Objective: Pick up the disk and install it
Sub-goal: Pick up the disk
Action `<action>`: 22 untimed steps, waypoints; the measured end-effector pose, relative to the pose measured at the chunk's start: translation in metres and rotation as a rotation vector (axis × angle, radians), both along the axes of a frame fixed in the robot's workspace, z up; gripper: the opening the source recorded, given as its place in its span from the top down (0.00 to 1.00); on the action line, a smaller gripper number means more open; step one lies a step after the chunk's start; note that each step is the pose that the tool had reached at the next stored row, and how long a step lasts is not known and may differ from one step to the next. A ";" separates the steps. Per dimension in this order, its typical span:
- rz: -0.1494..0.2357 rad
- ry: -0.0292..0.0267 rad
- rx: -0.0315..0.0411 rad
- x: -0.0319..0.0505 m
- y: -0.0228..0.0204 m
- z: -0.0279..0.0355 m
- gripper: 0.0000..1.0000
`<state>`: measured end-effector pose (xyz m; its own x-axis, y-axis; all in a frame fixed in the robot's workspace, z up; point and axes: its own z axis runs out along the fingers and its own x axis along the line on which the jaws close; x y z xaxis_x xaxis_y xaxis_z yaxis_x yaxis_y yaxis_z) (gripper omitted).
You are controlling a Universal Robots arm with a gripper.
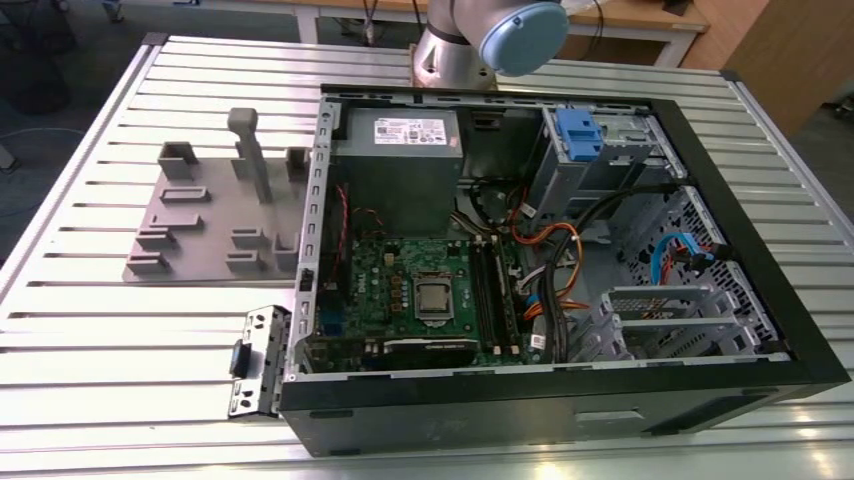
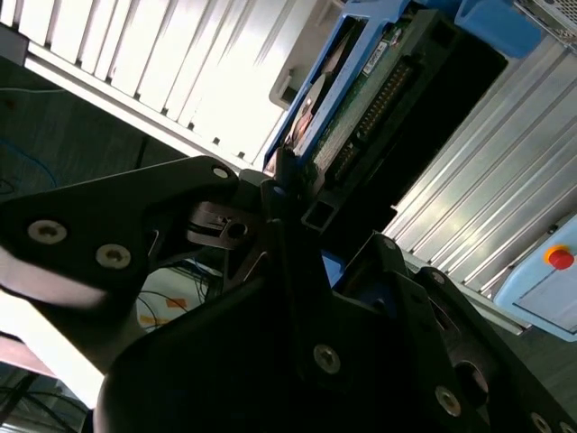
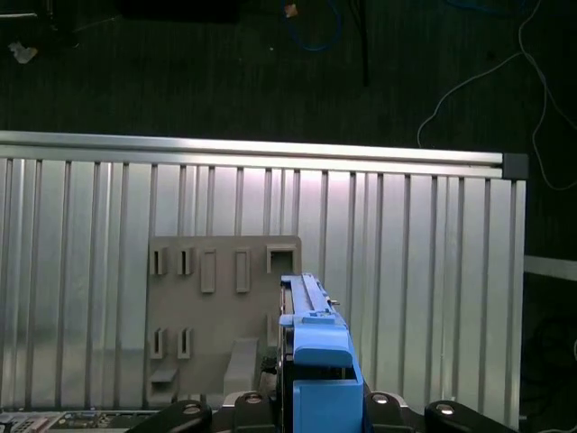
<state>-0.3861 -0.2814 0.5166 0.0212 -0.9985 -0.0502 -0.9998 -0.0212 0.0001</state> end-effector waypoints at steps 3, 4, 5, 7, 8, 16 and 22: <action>0.000 -0.0001 -0.0005 0.0006 -0.0001 0.0000 0.64; 0.000 -0.0001 -0.0013 0.0014 -0.0004 0.0000 0.64; 0.000 0.0000 -0.0019 0.0025 -0.0011 0.0000 0.64; 0.000 0.0001 -0.0024 0.0061 -0.0037 0.0000 0.64; 0.000 0.0001 -0.0025 0.0082 -0.0054 -0.0001 0.64; 0.000 0.0004 -0.0037 0.0253 -0.0188 -0.0005 0.64; 0.000 0.0005 -0.0041 0.0396 -0.0266 -0.0009 0.64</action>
